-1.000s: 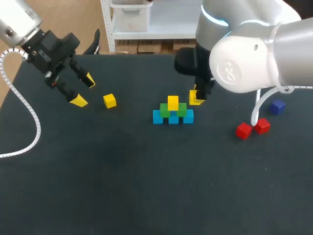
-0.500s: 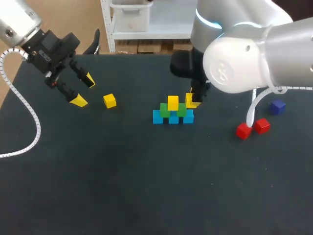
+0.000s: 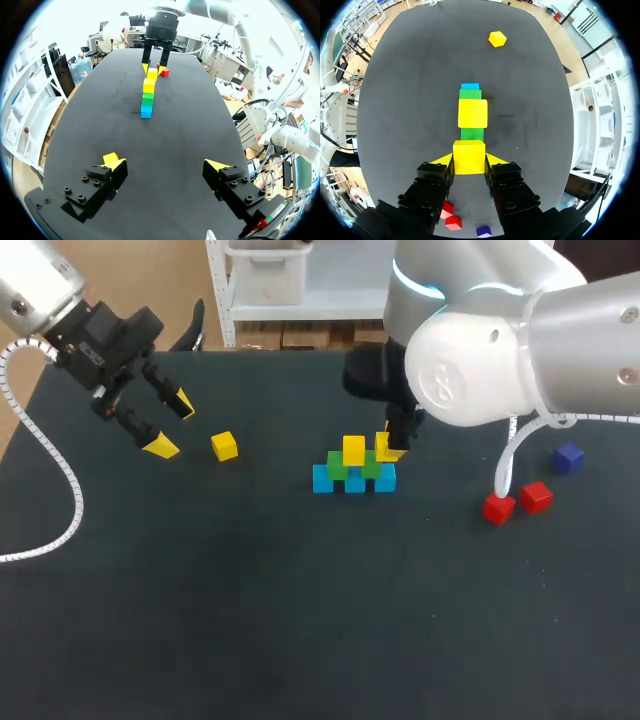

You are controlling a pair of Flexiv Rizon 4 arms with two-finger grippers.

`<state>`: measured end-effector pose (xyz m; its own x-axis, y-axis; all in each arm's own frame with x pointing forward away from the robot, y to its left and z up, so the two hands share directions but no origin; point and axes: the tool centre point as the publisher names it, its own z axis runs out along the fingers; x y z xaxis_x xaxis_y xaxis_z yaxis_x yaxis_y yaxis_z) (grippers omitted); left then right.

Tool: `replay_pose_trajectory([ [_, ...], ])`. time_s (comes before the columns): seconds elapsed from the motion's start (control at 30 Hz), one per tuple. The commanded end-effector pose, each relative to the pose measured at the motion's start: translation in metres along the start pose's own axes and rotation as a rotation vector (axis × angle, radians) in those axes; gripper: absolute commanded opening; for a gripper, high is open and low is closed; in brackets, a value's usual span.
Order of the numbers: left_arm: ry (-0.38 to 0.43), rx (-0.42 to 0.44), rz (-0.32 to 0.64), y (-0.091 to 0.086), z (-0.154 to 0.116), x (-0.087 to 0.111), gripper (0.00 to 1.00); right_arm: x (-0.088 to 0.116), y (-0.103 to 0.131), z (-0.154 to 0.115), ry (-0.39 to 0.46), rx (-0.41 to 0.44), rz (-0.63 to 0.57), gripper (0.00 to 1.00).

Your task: Place the blue cubes, place green cubes on the blue cubes, place the yellow cubes on the green cubes, then place the red cubes on the yellow cubes, and place purple cube on the red cubes.

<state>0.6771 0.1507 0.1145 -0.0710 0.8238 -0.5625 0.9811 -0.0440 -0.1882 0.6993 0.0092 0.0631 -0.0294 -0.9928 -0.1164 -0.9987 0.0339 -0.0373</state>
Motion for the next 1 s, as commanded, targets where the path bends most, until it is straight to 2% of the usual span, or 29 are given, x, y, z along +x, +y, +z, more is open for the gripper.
replay_pose_trajectory([
  [0.03,0.0,0.001,0.002,0.0013,-0.0001,0.0005,1.0,-0.0027,-0.0031,0.0013,0.001,-0.008,-0.002,0.0],
  [1.0,0.0,0.001,0.002,0.0013,-0.0001,0.0005,1.0,-0.009,-0.0024,0.0059,0.014,-0.027,-0.026,0.0],
])
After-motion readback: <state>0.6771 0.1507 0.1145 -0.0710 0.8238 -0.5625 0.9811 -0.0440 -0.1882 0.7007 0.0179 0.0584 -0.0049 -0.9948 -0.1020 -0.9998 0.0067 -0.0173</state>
